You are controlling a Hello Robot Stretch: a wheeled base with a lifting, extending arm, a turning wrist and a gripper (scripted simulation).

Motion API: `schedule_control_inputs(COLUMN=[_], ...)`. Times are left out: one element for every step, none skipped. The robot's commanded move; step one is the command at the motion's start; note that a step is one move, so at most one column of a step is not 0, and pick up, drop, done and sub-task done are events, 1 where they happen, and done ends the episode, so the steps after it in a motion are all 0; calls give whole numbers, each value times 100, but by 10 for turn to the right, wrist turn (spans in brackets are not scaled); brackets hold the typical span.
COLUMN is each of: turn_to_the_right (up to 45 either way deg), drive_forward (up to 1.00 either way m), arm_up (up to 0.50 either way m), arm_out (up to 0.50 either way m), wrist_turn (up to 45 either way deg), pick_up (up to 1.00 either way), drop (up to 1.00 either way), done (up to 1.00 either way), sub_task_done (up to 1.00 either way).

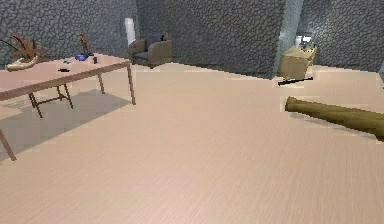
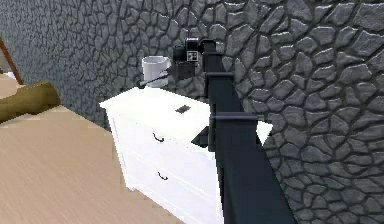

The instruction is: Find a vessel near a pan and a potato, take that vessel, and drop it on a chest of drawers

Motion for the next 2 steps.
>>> schedule_control_inputs(turn_to_the_right=[0, 0], drive_forward=[0, 0], arm_up=[0, -28], arm_out=[0, 0], wrist_turn=[270, 0], pick_up=[0, 0], drop=[0, 0], done=[0, 0], sub_task_done=[0, 0])
